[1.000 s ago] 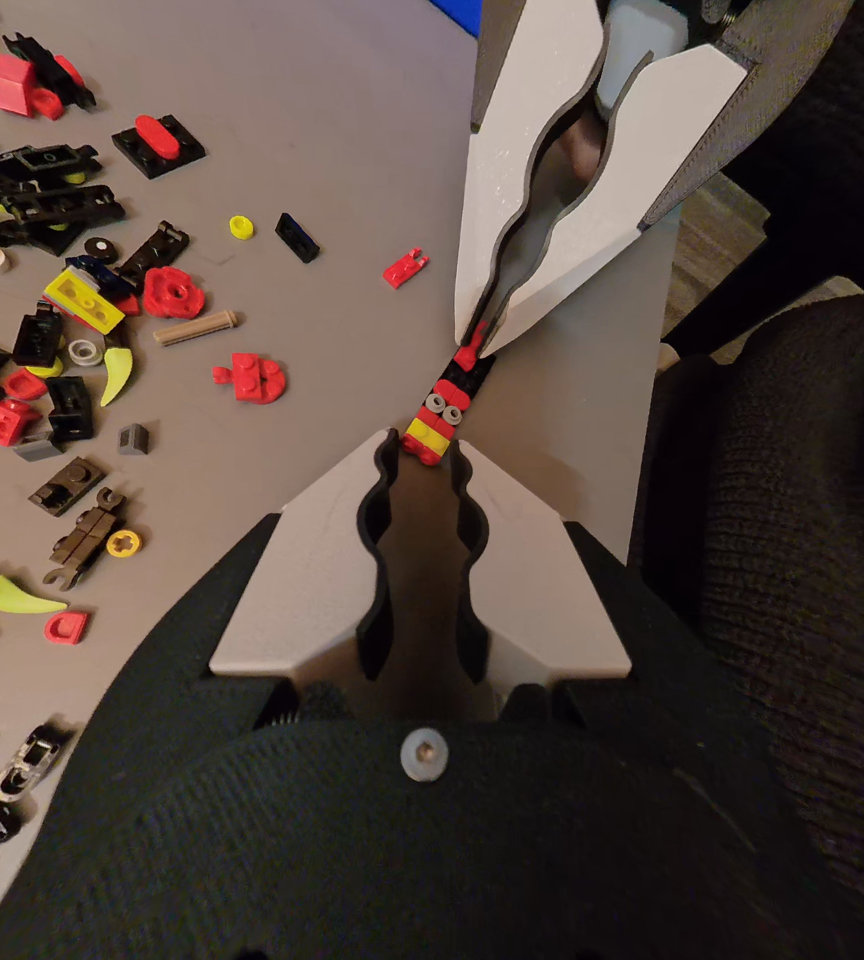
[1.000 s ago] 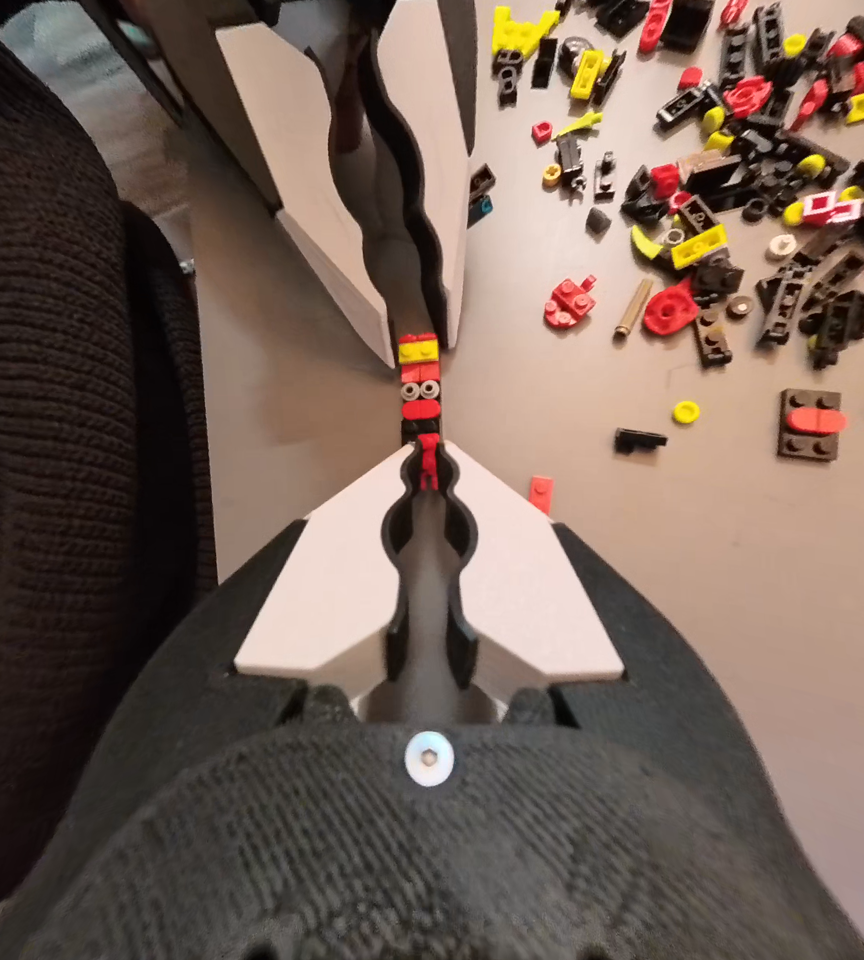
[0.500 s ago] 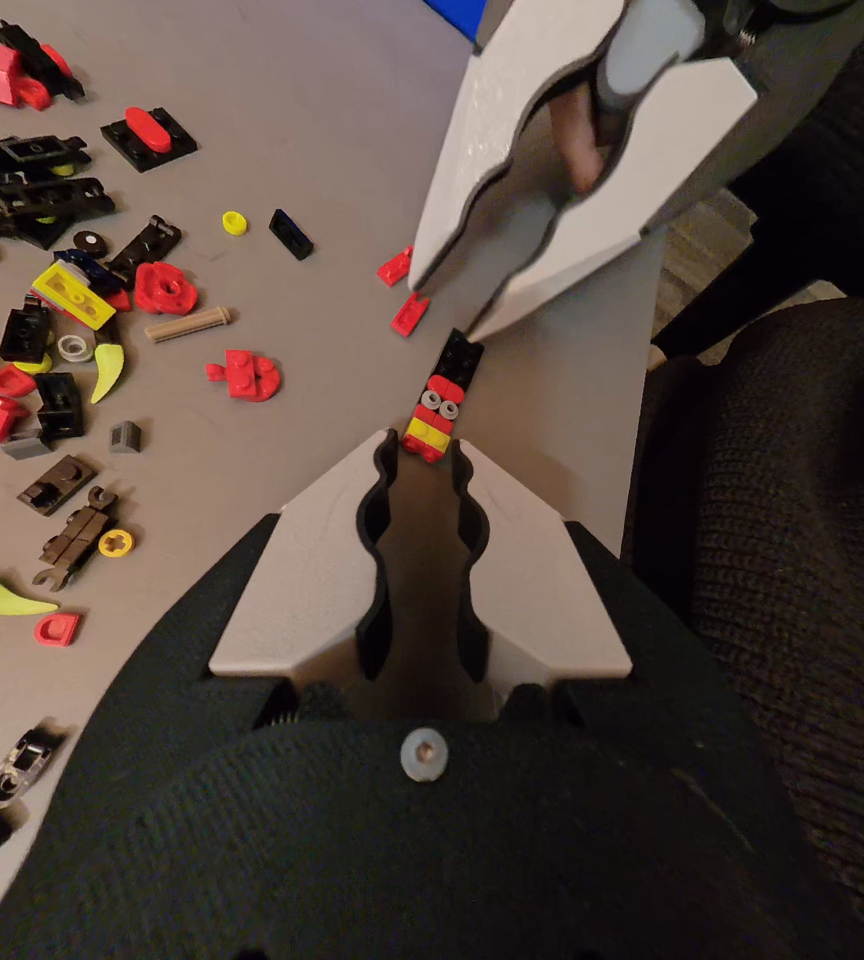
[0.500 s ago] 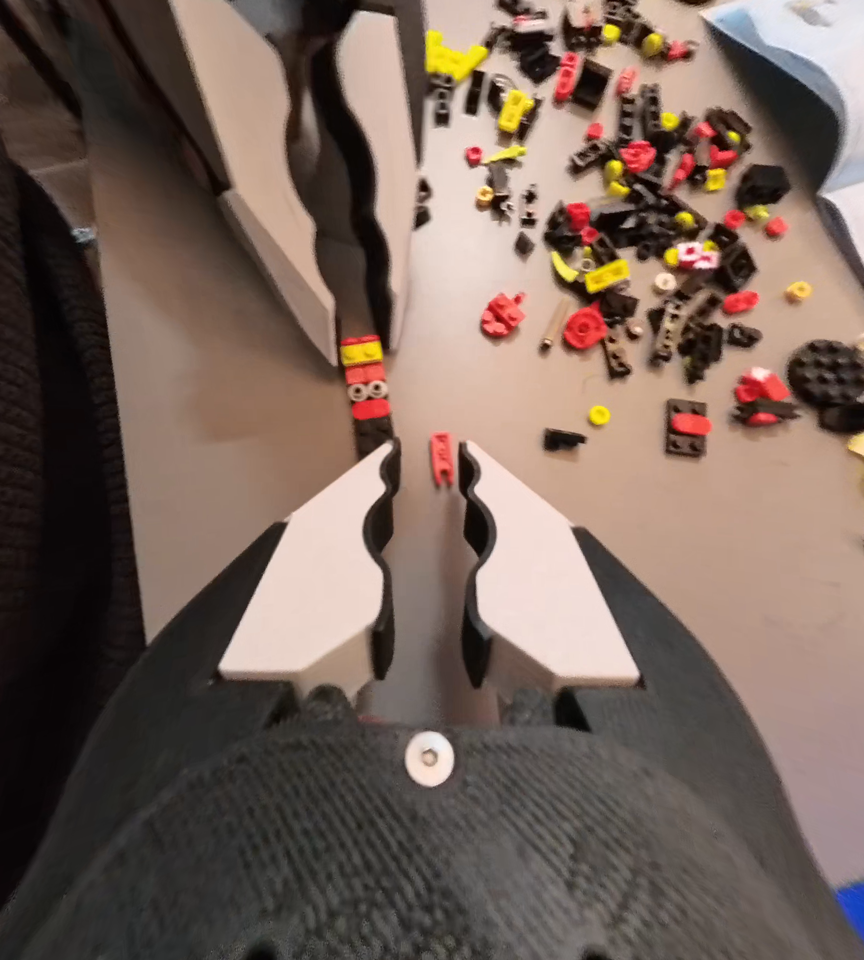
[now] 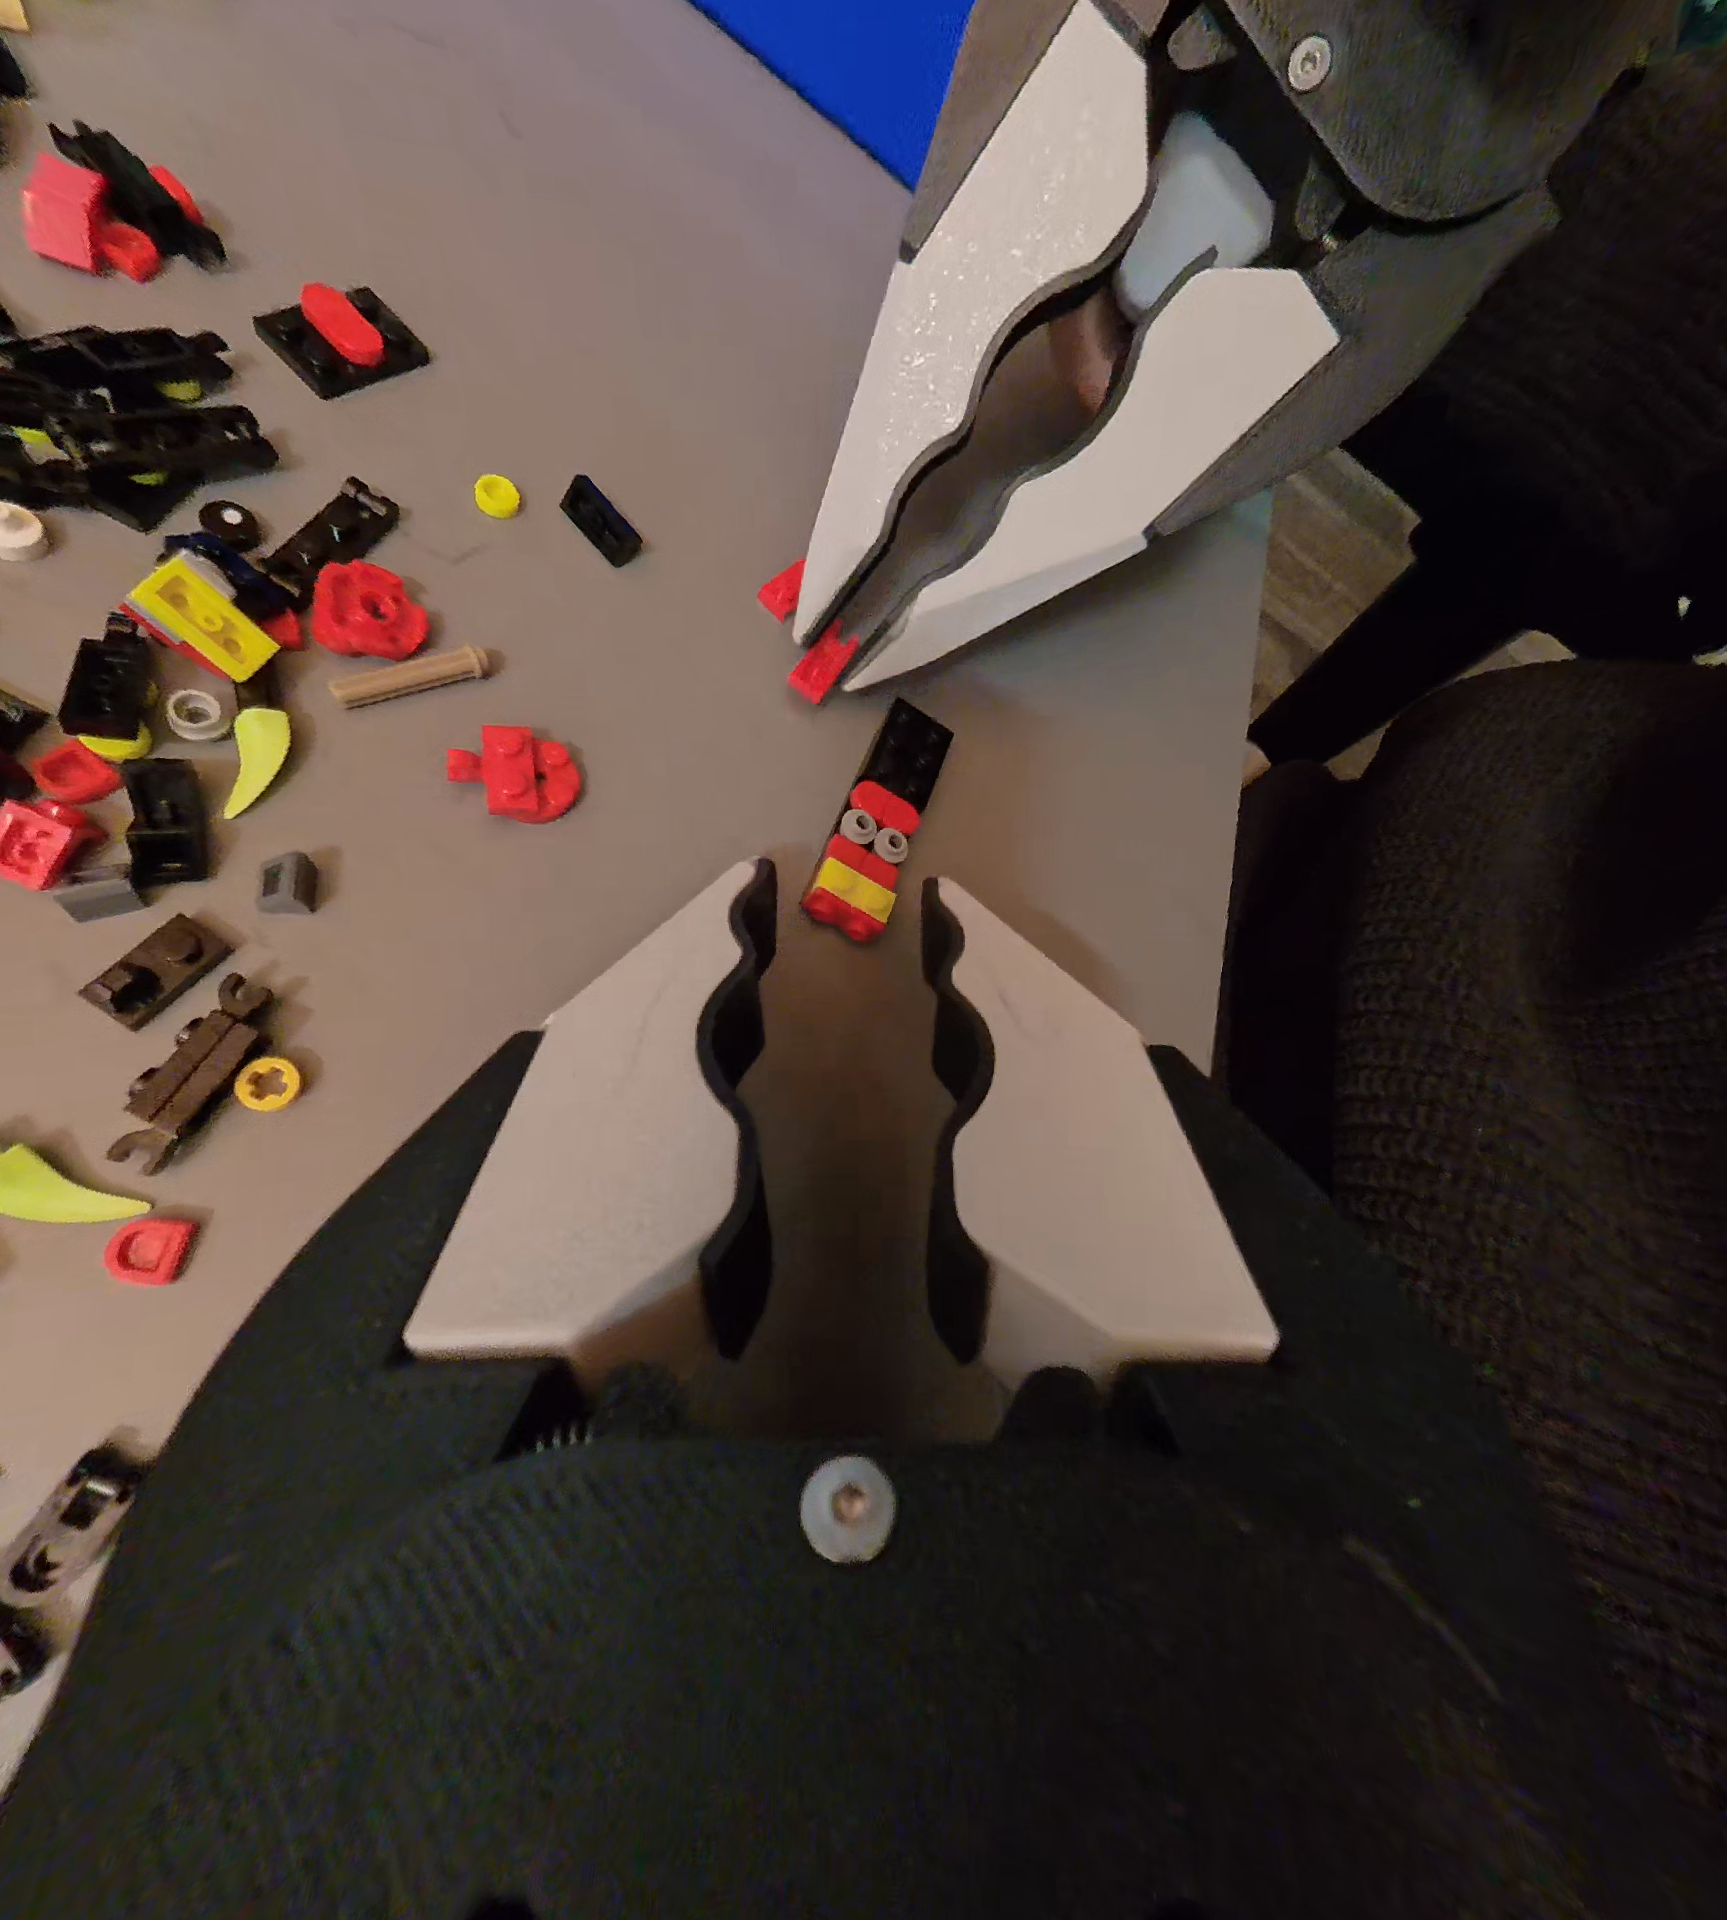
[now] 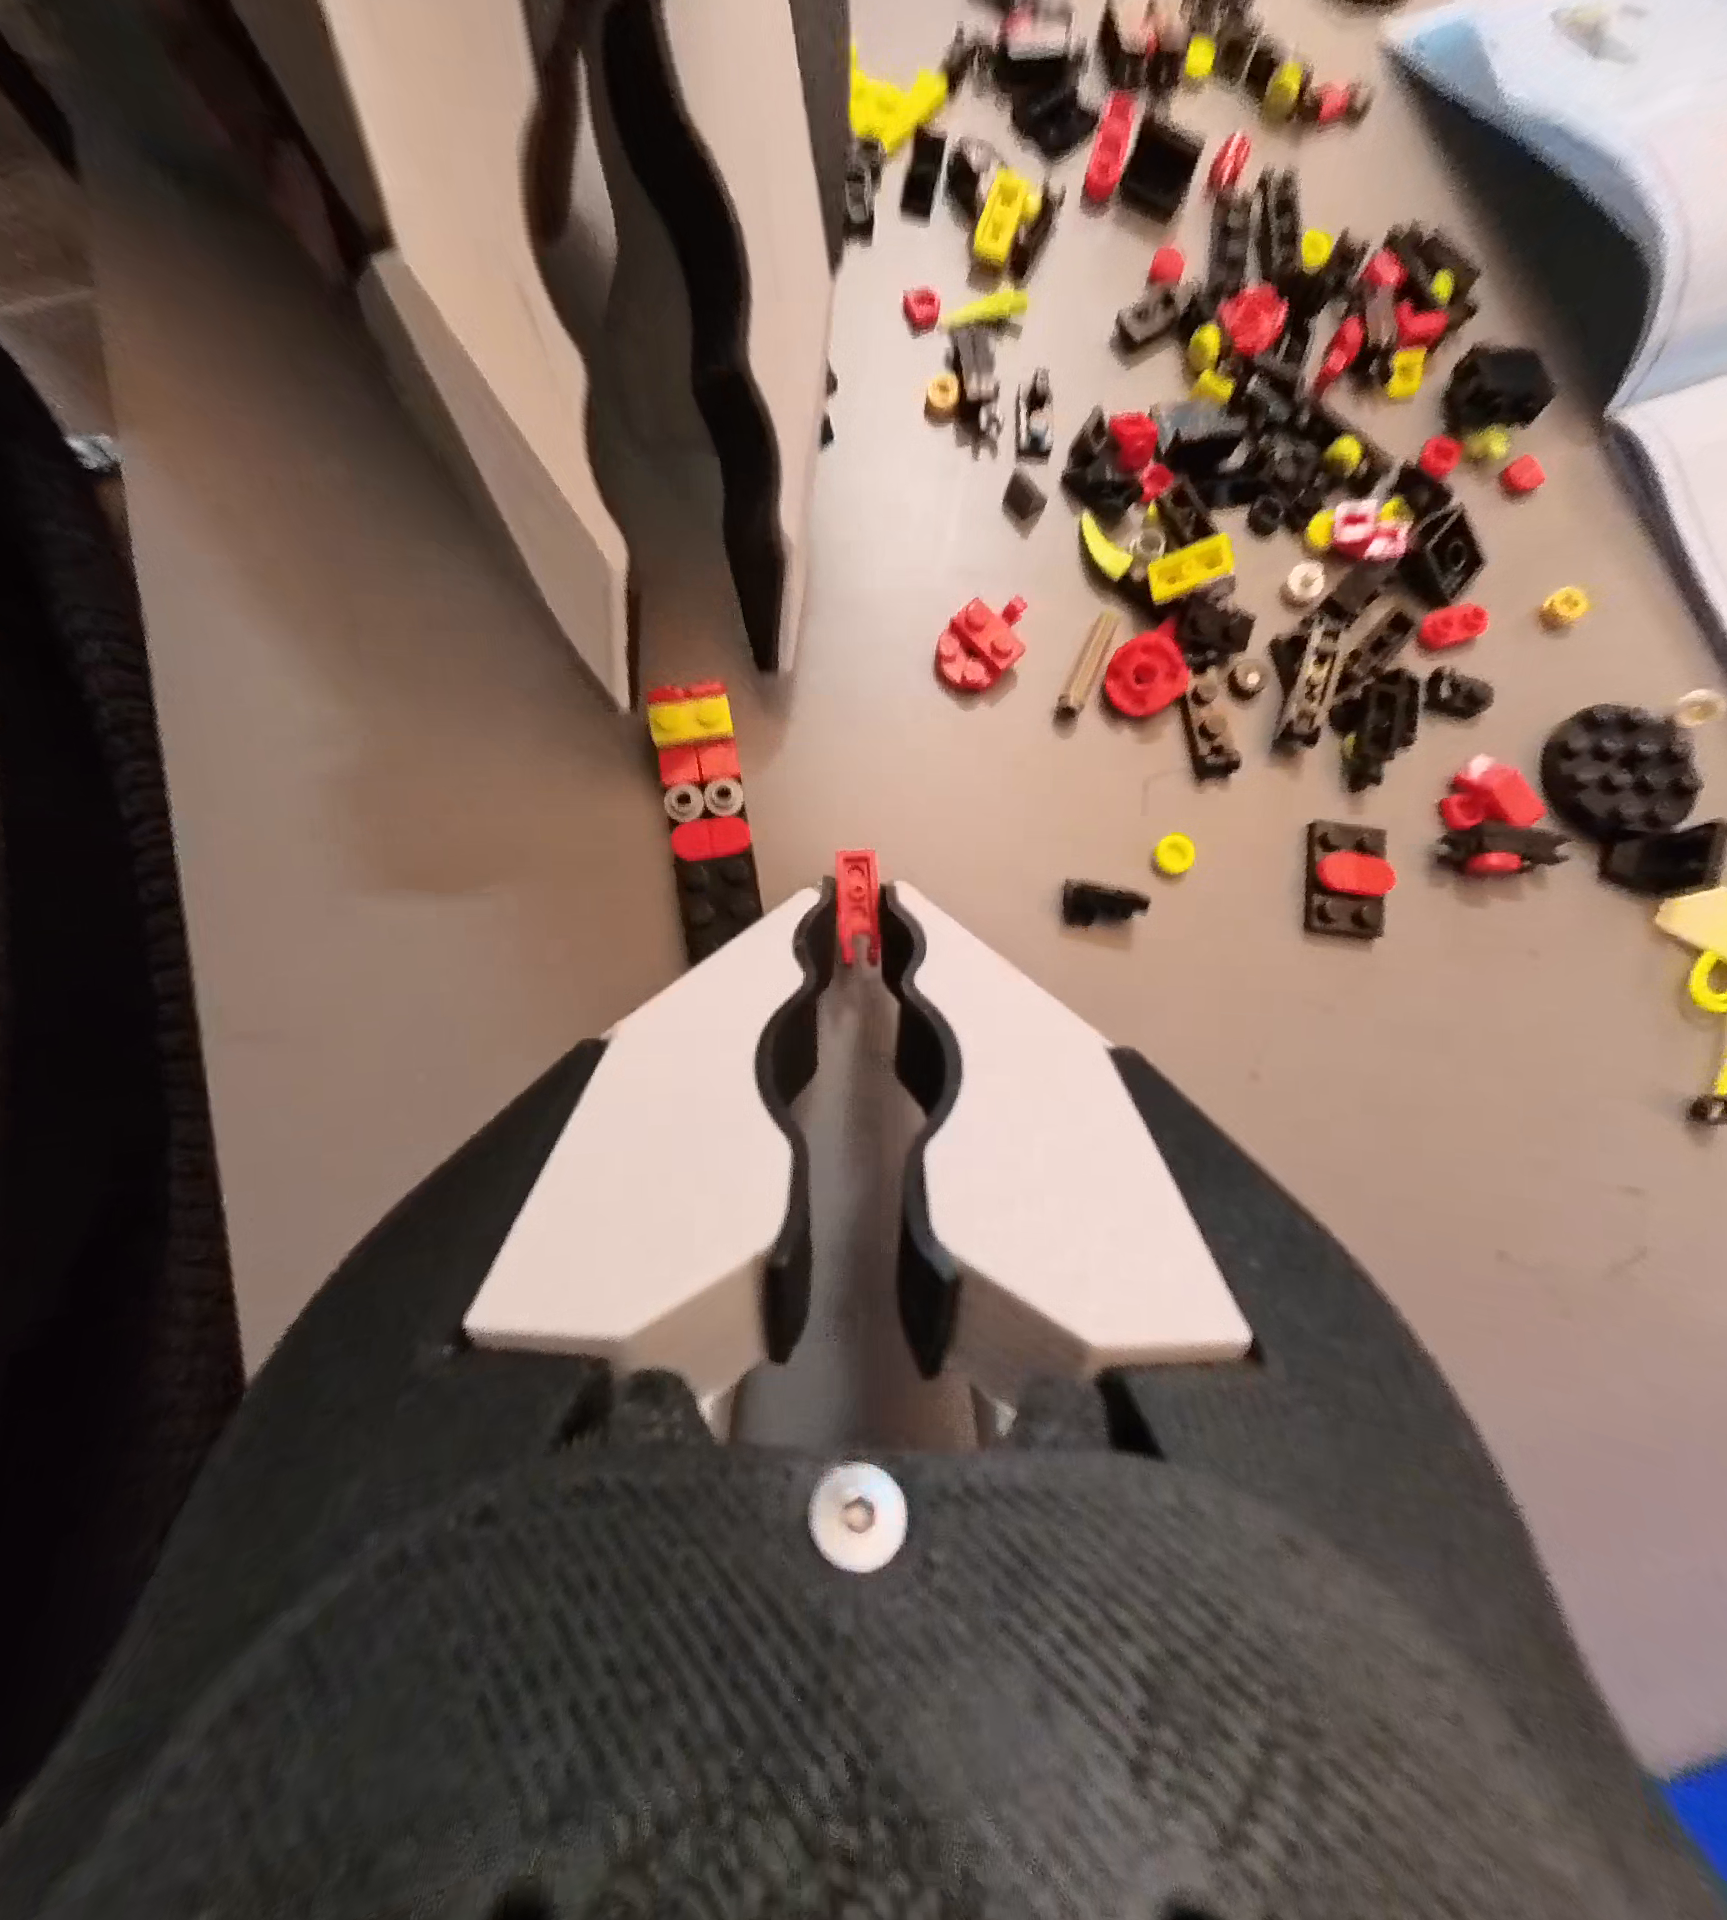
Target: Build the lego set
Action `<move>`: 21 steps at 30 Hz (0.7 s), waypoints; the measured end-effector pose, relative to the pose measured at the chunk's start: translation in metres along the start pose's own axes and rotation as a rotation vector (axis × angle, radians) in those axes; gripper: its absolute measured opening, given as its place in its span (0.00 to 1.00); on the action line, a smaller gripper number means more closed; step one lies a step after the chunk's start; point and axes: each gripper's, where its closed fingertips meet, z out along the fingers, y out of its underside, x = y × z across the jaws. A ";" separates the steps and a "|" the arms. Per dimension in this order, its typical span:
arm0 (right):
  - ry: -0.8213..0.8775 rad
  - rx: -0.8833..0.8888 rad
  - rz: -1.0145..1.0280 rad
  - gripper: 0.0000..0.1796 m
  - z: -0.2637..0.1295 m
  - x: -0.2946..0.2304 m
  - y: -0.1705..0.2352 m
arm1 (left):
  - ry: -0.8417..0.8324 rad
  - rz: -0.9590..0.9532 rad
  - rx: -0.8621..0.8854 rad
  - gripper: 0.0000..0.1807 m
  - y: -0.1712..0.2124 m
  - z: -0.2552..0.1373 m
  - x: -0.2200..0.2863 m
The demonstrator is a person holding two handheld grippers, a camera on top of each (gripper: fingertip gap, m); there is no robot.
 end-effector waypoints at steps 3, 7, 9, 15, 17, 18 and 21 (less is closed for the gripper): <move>0.000 0.105 -0.037 0.04 -0.009 -0.005 -0.022 | 0.072 -0.057 0.046 0.14 -0.007 -0.003 0.008; -0.012 0.152 -0.106 0.03 -0.011 -0.017 -0.033 | 0.233 -0.175 0.135 0.12 -0.022 -0.012 0.023; -0.012 0.152 -0.141 0.03 -0.010 -0.022 -0.035 | 0.250 -0.199 0.144 0.11 -0.023 -0.013 0.022; 0.017 0.161 -0.242 0.03 -0.009 -0.030 -0.040 | 0.295 -0.233 0.144 0.07 -0.023 -0.013 0.026; 0.017 0.171 -0.259 0.03 -0.010 -0.032 -0.042 | 0.286 -0.216 0.137 0.04 -0.021 -0.013 0.025; 0.014 0.178 -0.263 0.03 -0.011 -0.033 -0.044 | 0.278 -0.210 0.134 0.04 -0.021 -0.012 0.024; 0.008 0.201 -0.265 0.03 -0.014 -0.035 -0.048 | 0.271 -0.208 0.126 0.06 -0.020 -0.011 0.024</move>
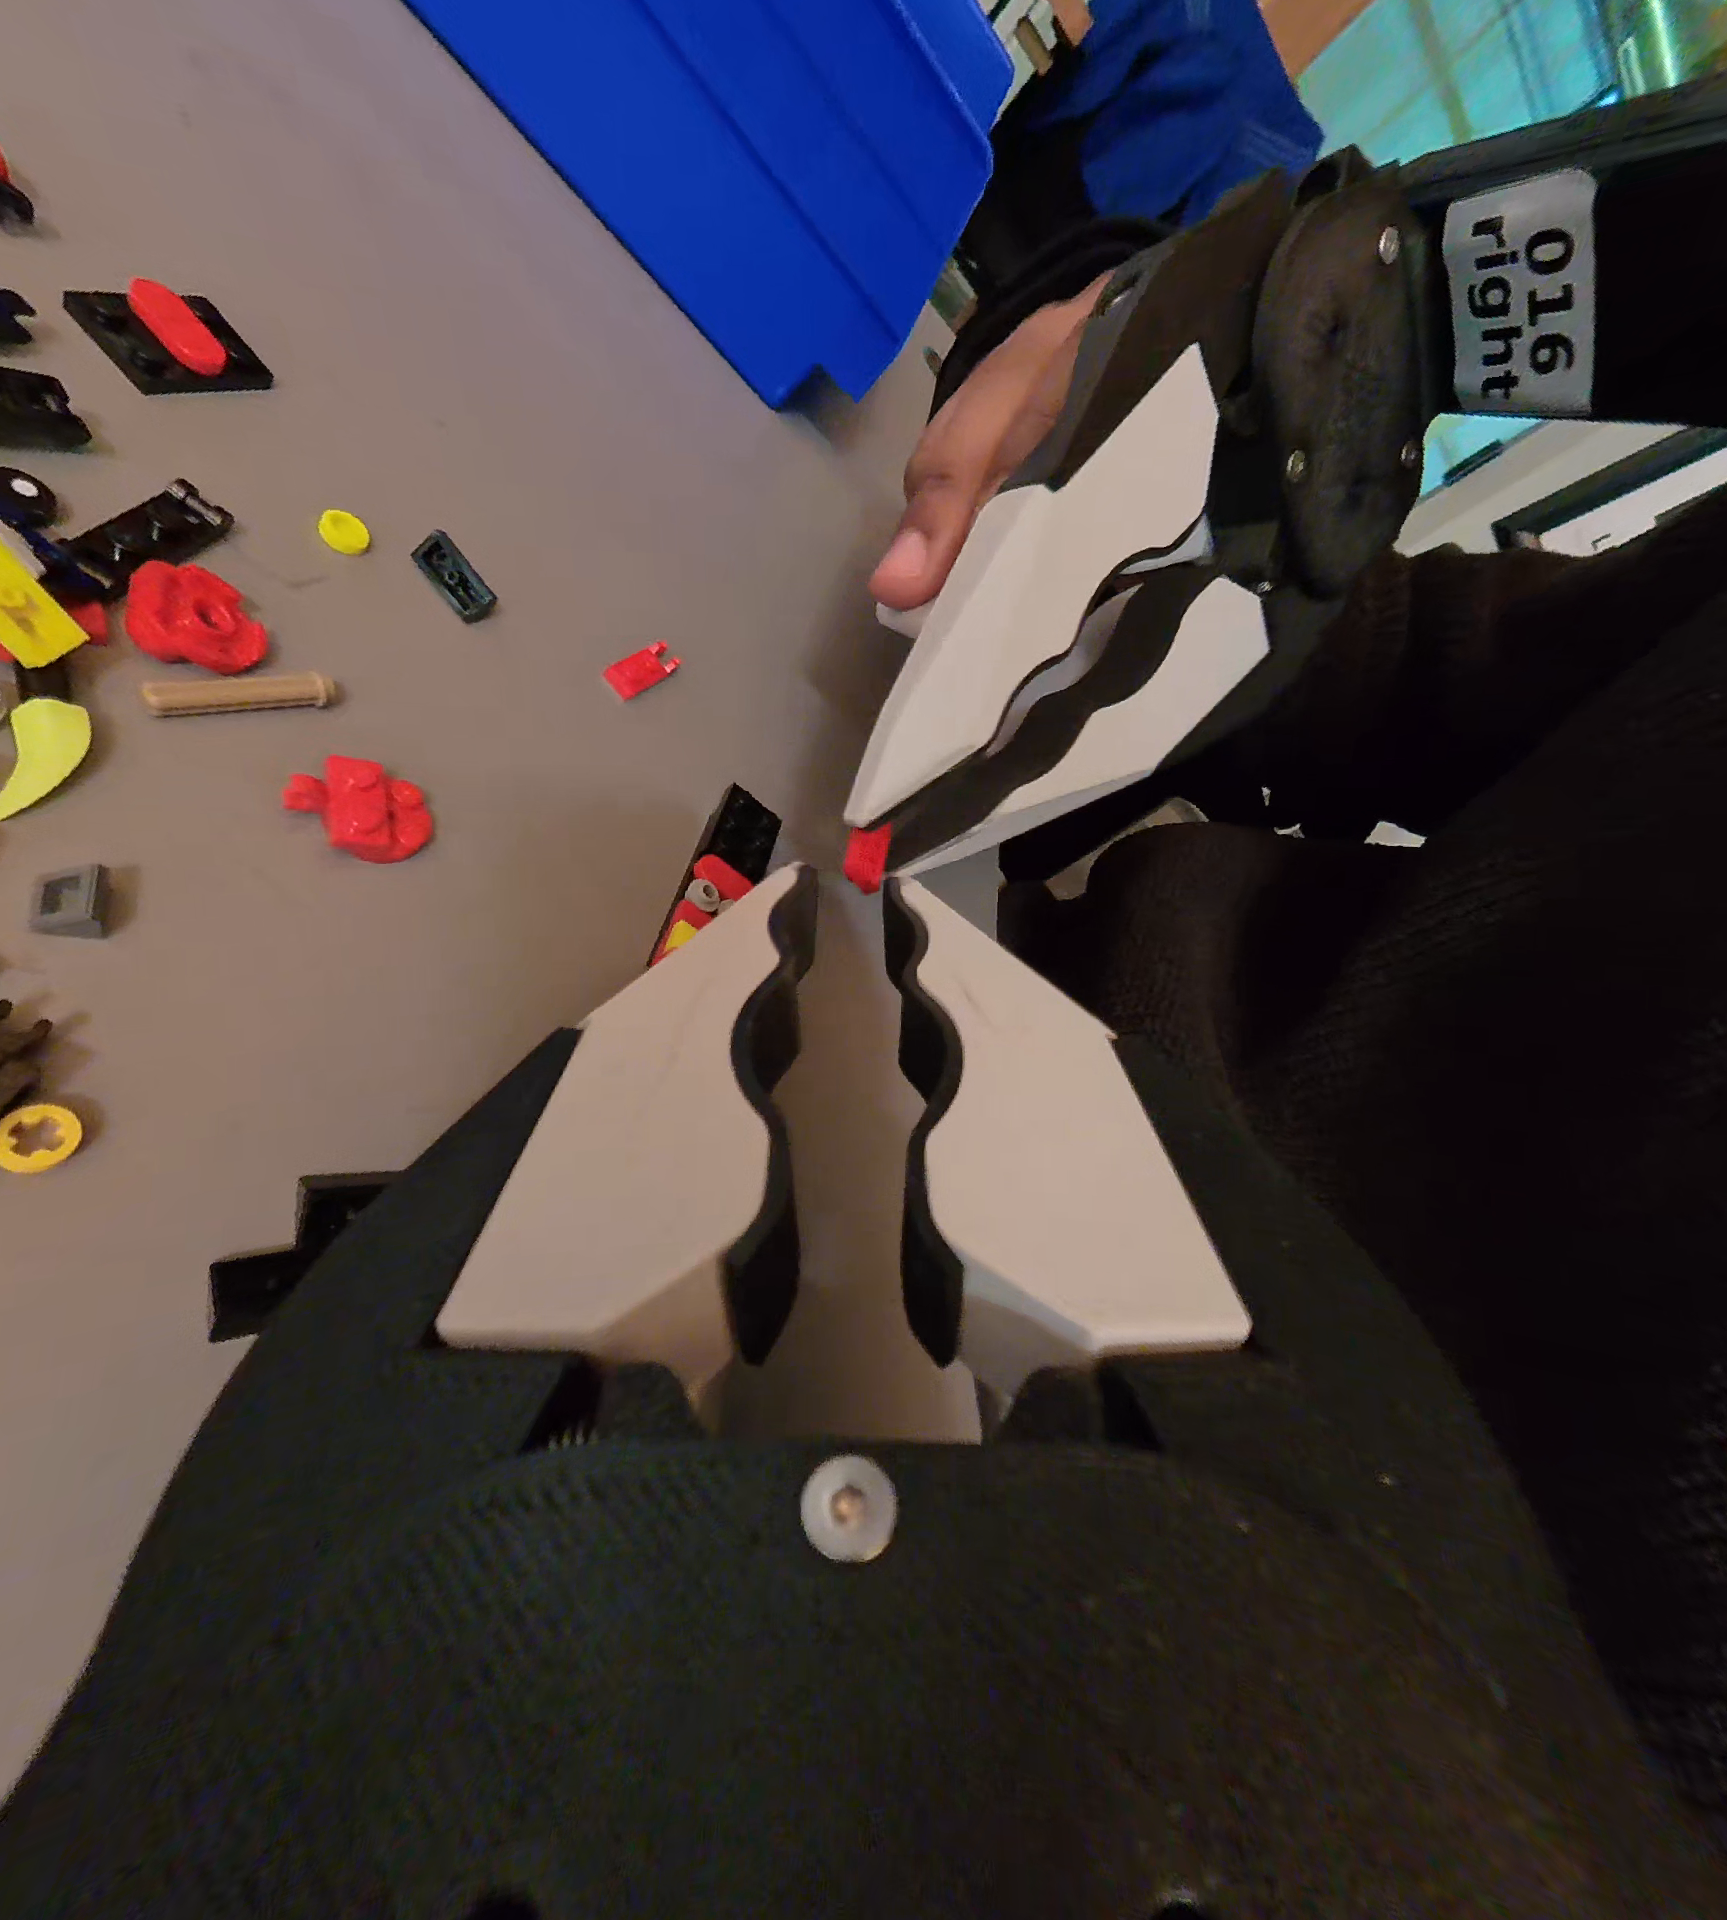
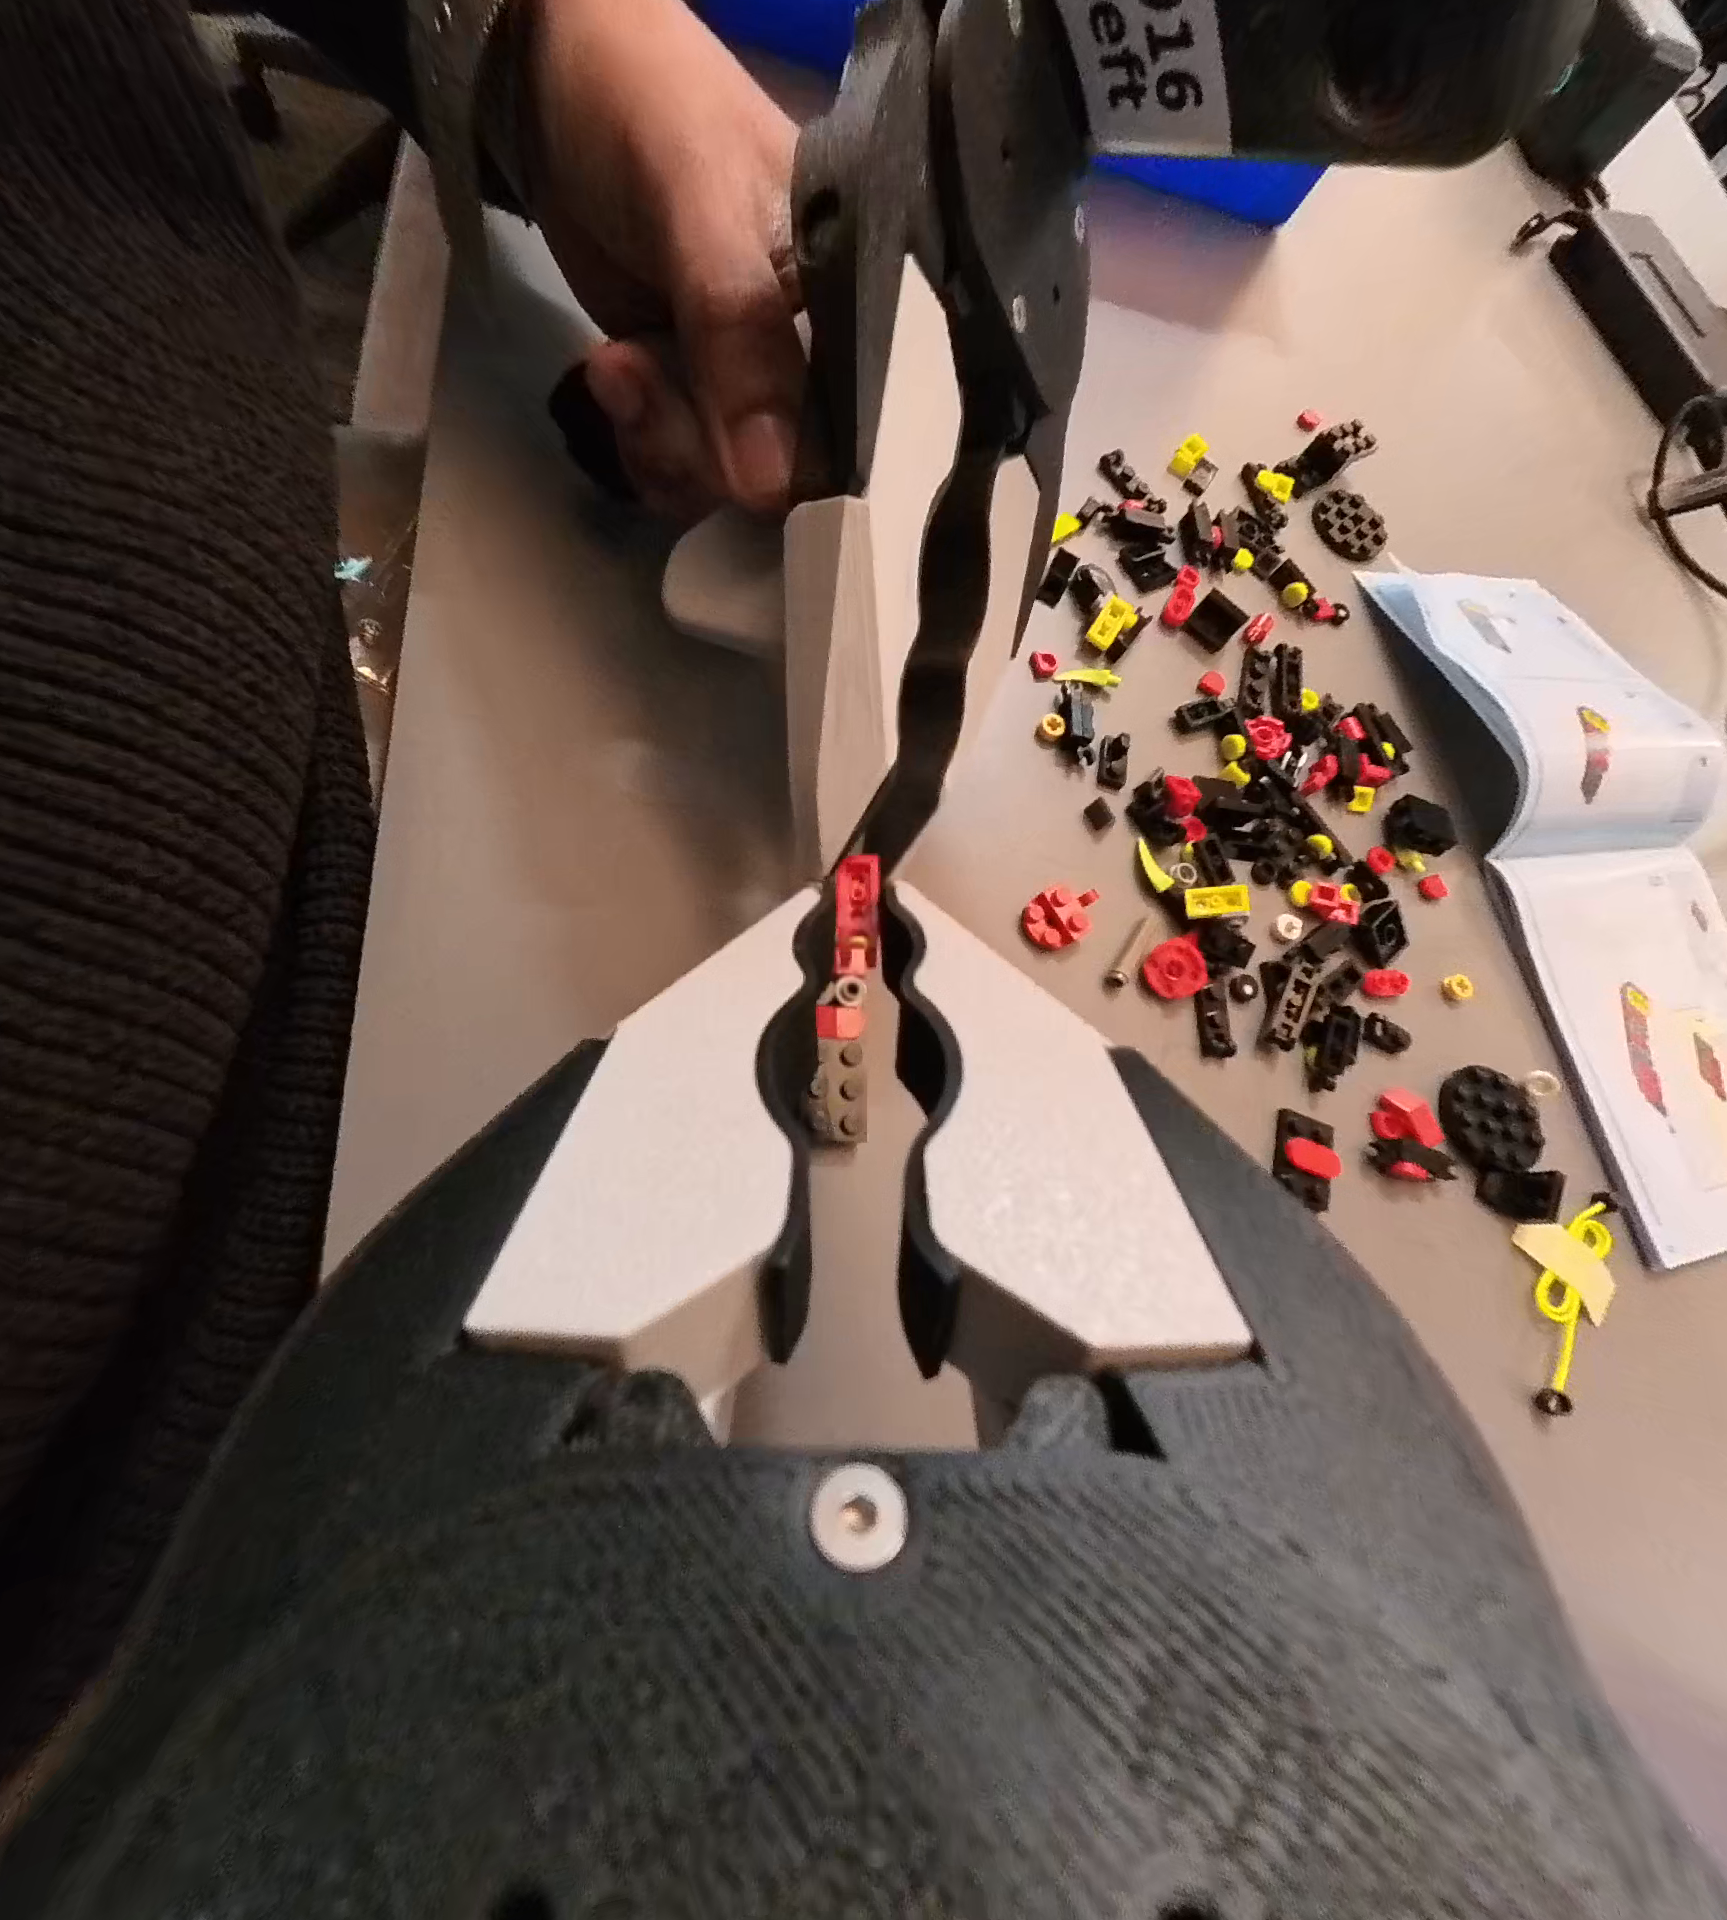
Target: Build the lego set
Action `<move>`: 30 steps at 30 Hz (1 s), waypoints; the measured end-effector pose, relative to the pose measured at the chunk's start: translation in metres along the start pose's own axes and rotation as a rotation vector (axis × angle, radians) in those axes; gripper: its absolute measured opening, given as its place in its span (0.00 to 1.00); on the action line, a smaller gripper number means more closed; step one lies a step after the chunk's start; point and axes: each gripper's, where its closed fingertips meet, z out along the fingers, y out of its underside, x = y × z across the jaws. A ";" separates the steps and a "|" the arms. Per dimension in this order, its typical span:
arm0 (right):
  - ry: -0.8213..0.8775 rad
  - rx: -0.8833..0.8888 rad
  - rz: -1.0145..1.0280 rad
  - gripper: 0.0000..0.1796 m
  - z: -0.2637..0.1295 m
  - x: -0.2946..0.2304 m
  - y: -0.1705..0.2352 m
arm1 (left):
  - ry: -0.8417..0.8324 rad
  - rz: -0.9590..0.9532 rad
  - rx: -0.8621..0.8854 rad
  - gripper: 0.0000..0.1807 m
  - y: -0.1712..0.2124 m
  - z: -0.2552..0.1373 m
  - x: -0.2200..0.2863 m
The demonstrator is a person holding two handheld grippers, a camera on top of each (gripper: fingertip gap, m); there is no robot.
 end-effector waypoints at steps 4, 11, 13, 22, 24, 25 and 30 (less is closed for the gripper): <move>-0.006 0.023 0.014 0.03 -0.002 0.001 -0.004 | 0.030 -0.015 0.010 0.03 -0.001 0.000 0.005; -0.002 0.020 0.006 0.03 0.000 0.002 -0.003 | 0.098 -0.091 0.037 0.05 -0.005 -0.003 0.009; -0.005 0.025 0.002 0.03 0.000 0.001 -0.004 | 0.114 -0.112 0.044 0.04 -0.006 -0.003 0.009; -0.004 0.025 0.010 0.04 0.000 0.001 -0.003 | 0.104 -0.128 0.049 0.02 -0.007 -0.004 0.007; -0.002 0.026 0.025 0.04 0.000 0.002 -0.003 | 0.092 -0.114 0.052 0.01 -0.007 -0.004 0.006; -0.002 0.029 0.044 0.05 0.001 0.003 -0.003 | 0.086 -0.106 0.055 0.01 -0.008 -0.005 0.005; -0.098 0.096 0.282 0.14 -0.004 0.006 -0.008 | 0.072 -0.084 0.073 0.01 -0.010 -0.009 0.004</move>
